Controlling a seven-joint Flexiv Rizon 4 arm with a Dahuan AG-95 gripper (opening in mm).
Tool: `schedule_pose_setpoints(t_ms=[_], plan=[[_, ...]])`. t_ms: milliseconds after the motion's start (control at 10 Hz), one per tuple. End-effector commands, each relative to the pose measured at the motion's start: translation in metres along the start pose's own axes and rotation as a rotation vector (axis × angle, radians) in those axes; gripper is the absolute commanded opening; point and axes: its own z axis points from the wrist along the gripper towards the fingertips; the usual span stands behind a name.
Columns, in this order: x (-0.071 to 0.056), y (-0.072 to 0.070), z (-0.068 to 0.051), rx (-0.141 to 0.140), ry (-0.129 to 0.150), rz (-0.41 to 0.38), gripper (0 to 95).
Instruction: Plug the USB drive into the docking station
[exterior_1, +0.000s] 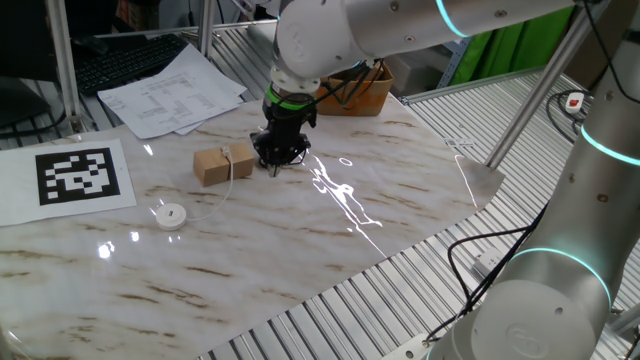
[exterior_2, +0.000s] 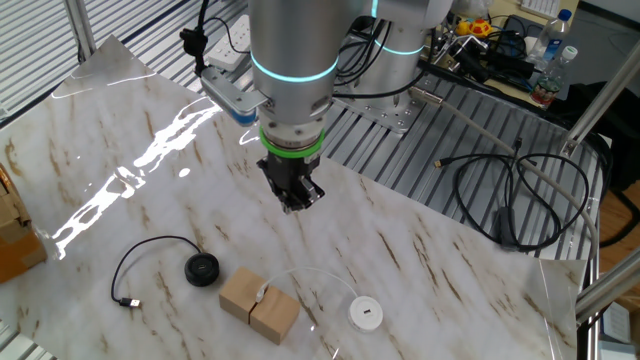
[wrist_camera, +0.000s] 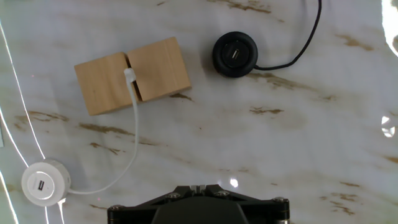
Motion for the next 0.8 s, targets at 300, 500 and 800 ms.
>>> schedule_pose_setpoints(t_ms=[300, 500, 800], plan=[[0.0006, -0.0008, -0.0007, 0.019, 0.005, 0.003, 0.0], [0.0006, -0.0008, -0.0007, 0.01, 0.006, -0.076, 0.0], [0.0006, -0.0008, -0.0007, 0.005, 0.018, -0.076, 19.0]])
